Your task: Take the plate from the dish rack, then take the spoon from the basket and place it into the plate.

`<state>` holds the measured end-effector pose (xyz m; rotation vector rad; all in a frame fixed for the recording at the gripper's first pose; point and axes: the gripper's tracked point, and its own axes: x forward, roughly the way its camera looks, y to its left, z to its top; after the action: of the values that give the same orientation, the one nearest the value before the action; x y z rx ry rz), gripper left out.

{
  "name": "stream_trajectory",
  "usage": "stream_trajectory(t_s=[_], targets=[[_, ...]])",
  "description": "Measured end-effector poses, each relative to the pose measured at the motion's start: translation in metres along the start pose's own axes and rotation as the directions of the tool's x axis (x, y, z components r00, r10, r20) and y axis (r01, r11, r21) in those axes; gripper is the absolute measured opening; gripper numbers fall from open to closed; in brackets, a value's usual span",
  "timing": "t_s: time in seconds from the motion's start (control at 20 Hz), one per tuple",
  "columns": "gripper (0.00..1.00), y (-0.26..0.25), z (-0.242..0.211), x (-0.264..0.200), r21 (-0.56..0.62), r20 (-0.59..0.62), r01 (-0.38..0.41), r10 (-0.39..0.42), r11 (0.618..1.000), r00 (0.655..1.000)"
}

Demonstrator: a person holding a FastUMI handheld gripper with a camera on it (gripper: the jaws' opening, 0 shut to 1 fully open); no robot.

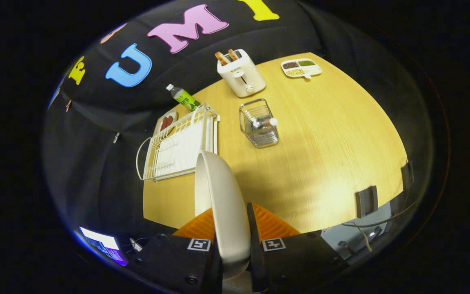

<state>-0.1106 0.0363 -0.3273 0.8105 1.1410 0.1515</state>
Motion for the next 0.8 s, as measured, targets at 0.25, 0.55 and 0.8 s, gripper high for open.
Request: stream_trajectory(t_s=[0.25, 0.55, 0.8], targets=[[0.31, -0.030, -0.024, 0.049, 0.099, -0.051, 0.002, 0.003, 0.995, 0.999], [0.31, -0.035, -0.030, 0.090, 0.218, -0.024, -0.039, 0.046, 0.975, 0.999], [0.32, -0.044, -0.030, 0.101, 0.225, -0.010, -0.018, 0.021, 0.974, 1.000]])
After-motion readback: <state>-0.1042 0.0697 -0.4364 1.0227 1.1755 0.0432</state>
